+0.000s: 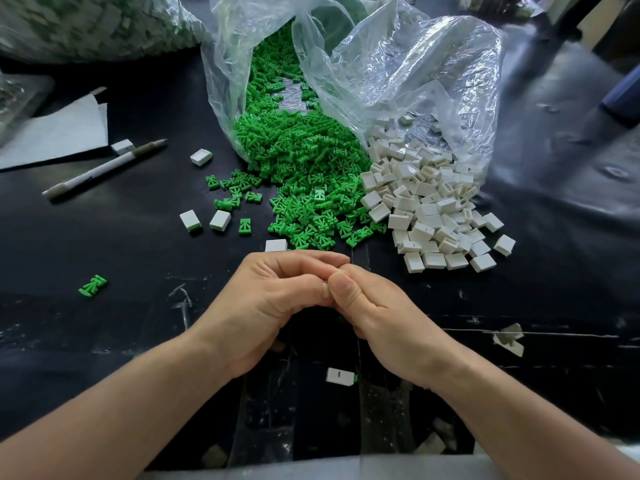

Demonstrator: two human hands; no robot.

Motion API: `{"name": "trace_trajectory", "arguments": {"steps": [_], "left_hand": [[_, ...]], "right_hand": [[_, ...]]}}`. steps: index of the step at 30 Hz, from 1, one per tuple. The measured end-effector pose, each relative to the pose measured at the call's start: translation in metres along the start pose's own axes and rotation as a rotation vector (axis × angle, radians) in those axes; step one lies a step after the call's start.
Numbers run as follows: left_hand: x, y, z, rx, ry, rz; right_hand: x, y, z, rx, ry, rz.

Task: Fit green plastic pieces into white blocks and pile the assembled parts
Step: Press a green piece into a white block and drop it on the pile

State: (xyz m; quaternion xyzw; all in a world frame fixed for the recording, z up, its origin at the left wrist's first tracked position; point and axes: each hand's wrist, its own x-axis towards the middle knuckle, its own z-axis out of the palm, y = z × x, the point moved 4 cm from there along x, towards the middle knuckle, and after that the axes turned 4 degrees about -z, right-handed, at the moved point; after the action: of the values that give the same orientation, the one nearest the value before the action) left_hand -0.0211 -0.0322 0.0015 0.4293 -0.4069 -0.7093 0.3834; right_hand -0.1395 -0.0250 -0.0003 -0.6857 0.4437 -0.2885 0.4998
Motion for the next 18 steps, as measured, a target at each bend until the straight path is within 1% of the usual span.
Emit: {"name": "trace_trajectory", "arguments": {"steps": [18], "left_hand": [[0.0023, -0.0034, 0.0005, -0.057, 0.016, -0.034]], "right_hand": [[-0.0002, 0.004, 0.0018, -0.046, 0.039, 0.013]]}}
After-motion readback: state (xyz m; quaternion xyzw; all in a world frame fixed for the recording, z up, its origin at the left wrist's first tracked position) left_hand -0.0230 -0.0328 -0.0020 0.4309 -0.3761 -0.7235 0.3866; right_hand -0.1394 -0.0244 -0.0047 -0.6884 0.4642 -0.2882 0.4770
